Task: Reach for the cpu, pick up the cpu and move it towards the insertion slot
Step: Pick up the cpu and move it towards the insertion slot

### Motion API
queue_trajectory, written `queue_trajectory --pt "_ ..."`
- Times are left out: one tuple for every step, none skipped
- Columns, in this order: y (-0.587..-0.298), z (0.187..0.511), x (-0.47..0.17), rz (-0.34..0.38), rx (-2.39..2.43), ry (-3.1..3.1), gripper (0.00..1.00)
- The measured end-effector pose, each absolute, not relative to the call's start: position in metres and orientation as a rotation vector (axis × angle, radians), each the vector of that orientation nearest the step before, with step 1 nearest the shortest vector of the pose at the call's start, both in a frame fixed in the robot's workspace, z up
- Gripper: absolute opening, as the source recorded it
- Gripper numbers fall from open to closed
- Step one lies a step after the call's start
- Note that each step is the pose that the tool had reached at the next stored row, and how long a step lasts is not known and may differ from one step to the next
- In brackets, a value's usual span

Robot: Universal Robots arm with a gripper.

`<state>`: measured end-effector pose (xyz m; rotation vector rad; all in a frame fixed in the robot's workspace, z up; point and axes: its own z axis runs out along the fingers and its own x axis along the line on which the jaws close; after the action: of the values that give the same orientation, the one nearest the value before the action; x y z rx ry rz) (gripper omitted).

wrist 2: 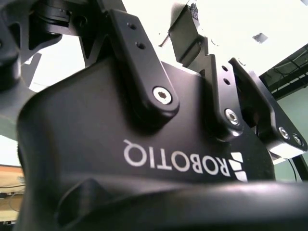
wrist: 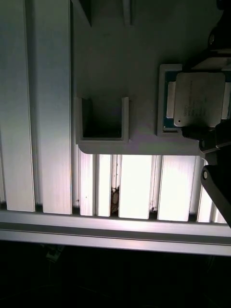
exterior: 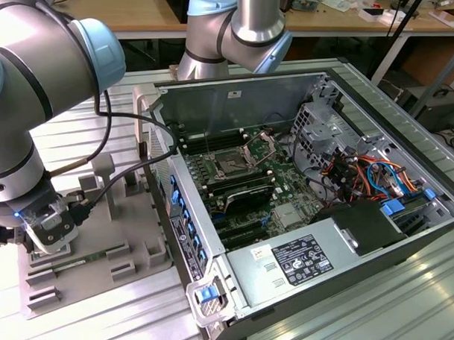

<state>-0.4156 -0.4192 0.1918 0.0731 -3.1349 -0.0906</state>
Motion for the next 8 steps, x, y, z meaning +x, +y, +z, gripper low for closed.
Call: queue_trajectory --pt "-0.4192 0.1920 -0.4155 -0.091 0.073 -3.135 0.55" --pt "-0.4193 0.1923 -0.4156 -0.090 0.073 -3.135 0.55" --pt "-0.4192 0.1925 -0.4156 -0.090 0.073 -3.135 0.55" --pt "-0.4193 0.1930 -0.4156 -0.090 0.073 -3.135 0.55" --pt "-0.4192 0.1934 -0.4156 -0.090 0.073 -3.135 0.55" --pt "-0.4193 0.1938 -0.4156 -0.090 0.073 -3.135 0.55" --pt "-0.4192 0.1944 -0.4156 -0.090 0.073 -3.135 0.55" --pt "-0.4192 0.1946 -0.4156 -0.091 0.073 -3.135 0.55"
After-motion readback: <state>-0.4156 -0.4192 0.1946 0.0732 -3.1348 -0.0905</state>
